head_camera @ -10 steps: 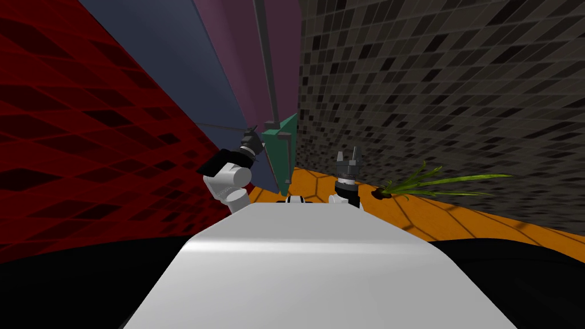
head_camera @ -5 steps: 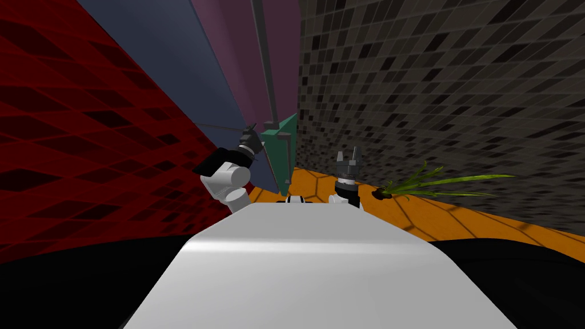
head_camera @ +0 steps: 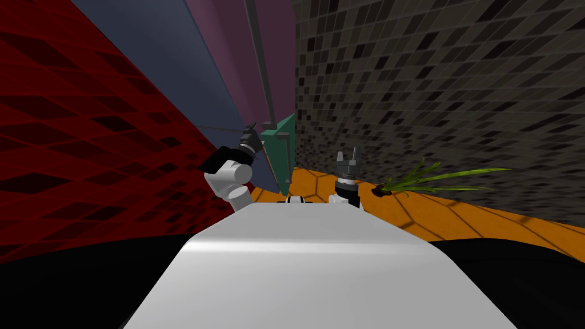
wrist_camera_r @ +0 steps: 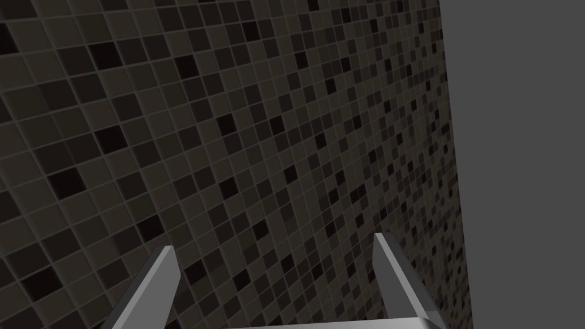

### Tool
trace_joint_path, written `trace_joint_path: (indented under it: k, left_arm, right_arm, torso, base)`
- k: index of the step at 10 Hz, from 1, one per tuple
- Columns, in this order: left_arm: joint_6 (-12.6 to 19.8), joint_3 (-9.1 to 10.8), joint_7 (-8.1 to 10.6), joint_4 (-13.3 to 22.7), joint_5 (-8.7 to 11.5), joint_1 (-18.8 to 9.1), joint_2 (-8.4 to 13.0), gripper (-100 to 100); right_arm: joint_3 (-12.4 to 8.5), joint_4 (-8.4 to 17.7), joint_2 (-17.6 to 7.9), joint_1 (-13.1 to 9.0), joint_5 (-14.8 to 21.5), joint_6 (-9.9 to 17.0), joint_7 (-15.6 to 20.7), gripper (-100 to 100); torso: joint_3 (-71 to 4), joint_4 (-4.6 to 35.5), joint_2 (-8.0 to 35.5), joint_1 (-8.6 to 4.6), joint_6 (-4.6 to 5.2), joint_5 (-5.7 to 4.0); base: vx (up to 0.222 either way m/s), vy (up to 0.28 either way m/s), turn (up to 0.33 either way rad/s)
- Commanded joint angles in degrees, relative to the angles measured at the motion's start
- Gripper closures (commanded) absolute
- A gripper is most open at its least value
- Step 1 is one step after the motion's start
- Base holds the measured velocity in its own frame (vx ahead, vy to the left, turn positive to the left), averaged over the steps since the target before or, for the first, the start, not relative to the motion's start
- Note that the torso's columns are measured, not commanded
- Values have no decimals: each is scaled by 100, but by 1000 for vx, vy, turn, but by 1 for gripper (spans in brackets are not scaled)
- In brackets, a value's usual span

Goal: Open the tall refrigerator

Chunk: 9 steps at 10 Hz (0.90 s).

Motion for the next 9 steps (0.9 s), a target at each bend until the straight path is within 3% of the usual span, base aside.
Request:
trace_joint_path:
  k: [1,2,7,9]
  left_arm:
    - [-172,167,58,427,-171,-394,15,-100]
    - [-172,167,58,469,-171,-394,15,-100]
    - [-502,410,137,1368,-606,-1052,-27,-100]
    - [-568,459,153,1556,-693,-1184,-35,-100]
  right_arm:
    - [0,0,0,0,0,0,0,0]
    - [-1,0,-1,1,0,0,0,0]
    - [0,0,0,1,0,0,0,0]
    - [-1,0,0,2,0,0,0,0]
  torso:
    - [-3,5,-2,11,-10,1]
    - [-4,11,-3,8,-9,-2]
    - [-27,8,-35,-27,17,-19]
    - [-27,4,-40,-28,13,-17]
  base:
    - [-88,47,-133]
    - [-48,37,-39]
    - [-76,36,-105]
    - [-48,18,-49]
